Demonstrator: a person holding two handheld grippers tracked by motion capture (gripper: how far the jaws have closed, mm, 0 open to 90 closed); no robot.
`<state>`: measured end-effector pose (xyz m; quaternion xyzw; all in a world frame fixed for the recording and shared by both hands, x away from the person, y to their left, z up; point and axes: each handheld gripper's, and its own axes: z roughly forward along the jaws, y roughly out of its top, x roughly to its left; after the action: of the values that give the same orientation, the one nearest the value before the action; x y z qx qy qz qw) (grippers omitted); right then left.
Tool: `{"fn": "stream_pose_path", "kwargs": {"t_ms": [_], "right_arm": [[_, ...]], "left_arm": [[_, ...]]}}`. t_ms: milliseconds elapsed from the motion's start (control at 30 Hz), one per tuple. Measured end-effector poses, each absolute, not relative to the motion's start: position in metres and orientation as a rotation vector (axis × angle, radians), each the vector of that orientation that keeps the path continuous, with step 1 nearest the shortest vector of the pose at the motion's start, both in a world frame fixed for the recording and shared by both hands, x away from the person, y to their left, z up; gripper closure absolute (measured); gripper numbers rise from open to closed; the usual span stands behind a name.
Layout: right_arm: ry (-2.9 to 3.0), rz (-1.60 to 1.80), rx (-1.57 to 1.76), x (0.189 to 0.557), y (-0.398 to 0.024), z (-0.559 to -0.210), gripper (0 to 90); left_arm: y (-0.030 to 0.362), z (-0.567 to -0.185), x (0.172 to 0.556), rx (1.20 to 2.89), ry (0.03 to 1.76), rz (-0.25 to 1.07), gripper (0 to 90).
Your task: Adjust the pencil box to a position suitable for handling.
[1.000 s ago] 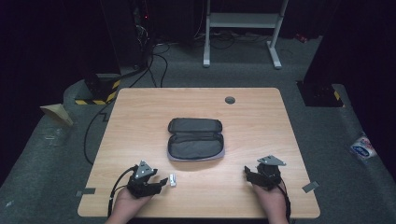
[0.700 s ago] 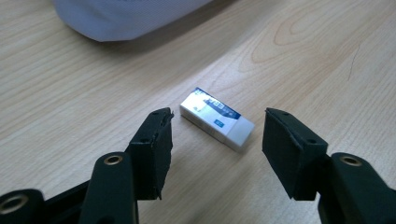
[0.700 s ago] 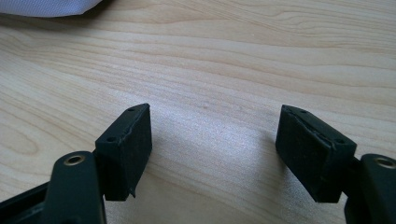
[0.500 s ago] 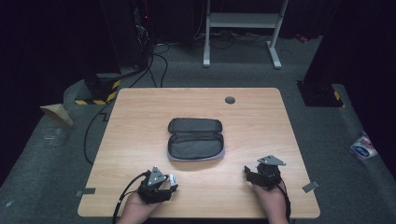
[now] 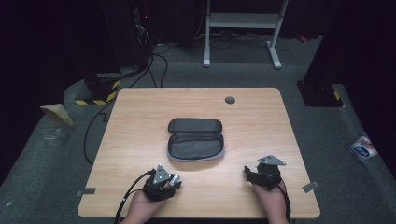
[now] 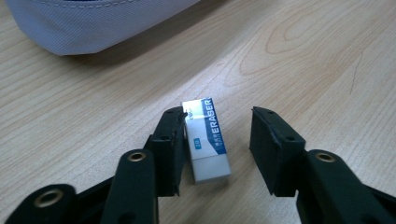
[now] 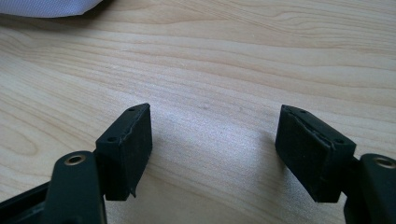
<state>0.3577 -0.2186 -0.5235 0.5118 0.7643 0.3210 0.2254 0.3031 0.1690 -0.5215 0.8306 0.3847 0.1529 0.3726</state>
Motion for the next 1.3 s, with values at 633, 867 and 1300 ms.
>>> {"fn": "stream_pose_path", "kwargs": {"t_ms": [633,867,1300], "right_arm": [[2.104,0.885,1.412,0.358,-0.2184,-0.5236,27.8],[2.104,0.885,1.411,0.3579,-0.2184,-0.5236,27.9],[2.107,0.887,1.412,0.358,-0.2186,-0.5234,28.0]], "left_arm": [[0.1714,-0.5257,0.2997,2.117,0.933,0.45,69.0],[0.1731,-0.5261,0.2999,2.112,0.931,0.45,72.5],[0.1784,-0.5237,0.3009,2.084,0.958,0.44,72.7]]}}
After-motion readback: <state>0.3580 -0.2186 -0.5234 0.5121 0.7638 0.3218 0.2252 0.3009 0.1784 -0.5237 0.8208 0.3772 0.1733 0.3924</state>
